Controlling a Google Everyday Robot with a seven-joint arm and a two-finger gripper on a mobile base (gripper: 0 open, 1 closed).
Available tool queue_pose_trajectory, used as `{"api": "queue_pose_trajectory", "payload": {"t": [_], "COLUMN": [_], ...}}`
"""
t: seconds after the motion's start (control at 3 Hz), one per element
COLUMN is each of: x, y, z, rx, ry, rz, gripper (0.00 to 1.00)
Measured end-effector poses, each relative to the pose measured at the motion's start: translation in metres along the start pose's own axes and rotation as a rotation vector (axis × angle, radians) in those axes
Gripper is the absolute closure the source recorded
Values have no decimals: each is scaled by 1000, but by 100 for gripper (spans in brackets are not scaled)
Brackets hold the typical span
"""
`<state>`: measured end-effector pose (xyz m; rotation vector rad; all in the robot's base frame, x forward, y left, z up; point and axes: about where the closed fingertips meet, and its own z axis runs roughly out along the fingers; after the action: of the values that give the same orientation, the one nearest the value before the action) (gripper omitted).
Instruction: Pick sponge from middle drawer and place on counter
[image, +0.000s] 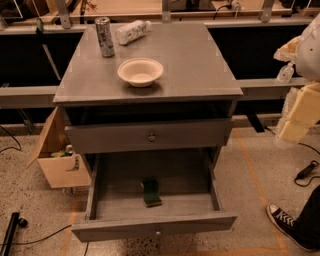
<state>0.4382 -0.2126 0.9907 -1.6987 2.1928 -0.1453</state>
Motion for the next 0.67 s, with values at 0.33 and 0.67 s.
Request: {"api": "queue_pose_trajectory", "payload": {"t": [0.33,0.67], "x": [0,-8], "y": [0,3], "z": [0,19], "rx": [0,-4], "ry": [0,-73], "rz": [0,71], "gripper": [0,0]}}
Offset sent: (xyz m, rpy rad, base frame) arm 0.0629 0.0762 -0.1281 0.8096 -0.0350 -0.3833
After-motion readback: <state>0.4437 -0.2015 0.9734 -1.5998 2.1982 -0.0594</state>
